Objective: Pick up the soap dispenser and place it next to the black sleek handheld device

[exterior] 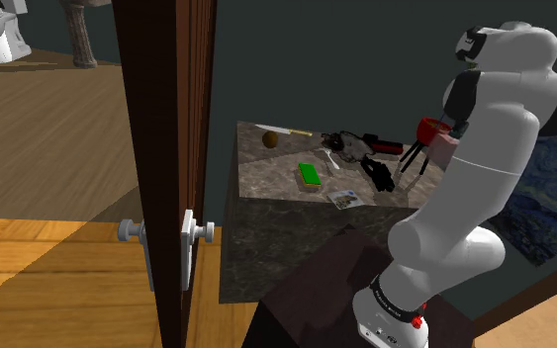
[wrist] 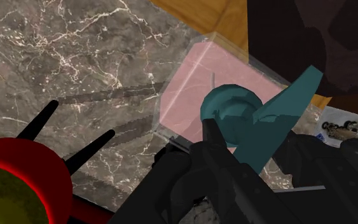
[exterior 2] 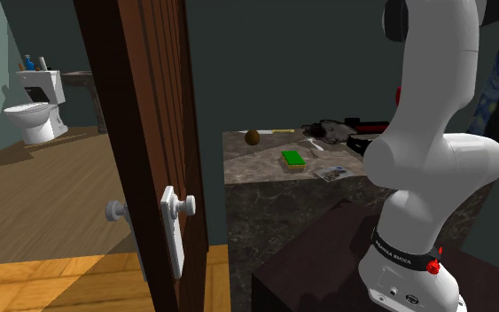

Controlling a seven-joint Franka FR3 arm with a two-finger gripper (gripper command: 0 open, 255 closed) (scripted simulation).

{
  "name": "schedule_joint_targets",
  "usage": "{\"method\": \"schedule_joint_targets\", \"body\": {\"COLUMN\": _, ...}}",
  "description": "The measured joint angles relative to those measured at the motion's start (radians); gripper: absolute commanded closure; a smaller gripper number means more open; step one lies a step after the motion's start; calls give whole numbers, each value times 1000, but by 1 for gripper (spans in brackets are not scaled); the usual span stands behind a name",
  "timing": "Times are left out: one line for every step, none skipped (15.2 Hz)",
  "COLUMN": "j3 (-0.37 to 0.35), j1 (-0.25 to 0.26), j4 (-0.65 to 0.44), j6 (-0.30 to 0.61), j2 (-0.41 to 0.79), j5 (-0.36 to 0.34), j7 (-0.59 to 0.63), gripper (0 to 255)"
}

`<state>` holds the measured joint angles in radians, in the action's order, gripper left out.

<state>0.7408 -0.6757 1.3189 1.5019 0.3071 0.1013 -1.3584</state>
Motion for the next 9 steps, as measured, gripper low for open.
{"method": "schedule_joint_targets", "body": {"j3": 1, "j1": 5, "j4": 22, "j6": 16, "j2": -7, "j5": -5, "j7": 1, "gripper": 255}}
{"method": "schedule_joint_targets", "body": {"j3": 0, "j1": 8, "j4": 39, "j6": 31, "j2": -9, "j5": -6, "j7": 3, "gripper": 255}}
{"method": "schedule_joint_targets", "body": {"j3": 0, "j1": 11, "j4": 57, "j6": 45, "j2": -14, "j5": -9, "j7": 4, "gripper": 255}}
{"method": "schedule_joint_targets", "body": {"j3": 0, "j1": 14, "j4": 70, "j6": 57, "j2": -15, "j5": -10, "j7": 6, "gripper": 255}}
{"method": "schedule_joint_targets", "body": {"j3": -1, "j1": 17, "j4": 87, "j6": 72, "j2": -18, "j5": -11, "j7": 8, "gripper": 255}}
{"method": "schedule_joint_targets", "body": {"j3": -1, "j1": 20, "j4": 106, "j6": 88, "j2": -20, "j5": -13, "j7": 10, "gripper": 255}}
{"method": "schedule_joint_targets", "body": {"j3": -1, "j1": 25, "j4": 129, "j6": 106, "j2": -27, "j5": -17, "j7": 13, "gripper": 255}}
{"method": "schedule_joint_targets", "body": {"j3": -2, "j1": 27, "j4": 144, "j6": 119, "j2": -29, "j5": -18, "j7": 14, "gripper": 255}}
{"method": "schedule_joint_targets", "body": {"j3": -2, "j1": 27, "j4": 157, "j6": 133, "j2": -28, "j5": -17, "j7": 13, "gripper": 255}}
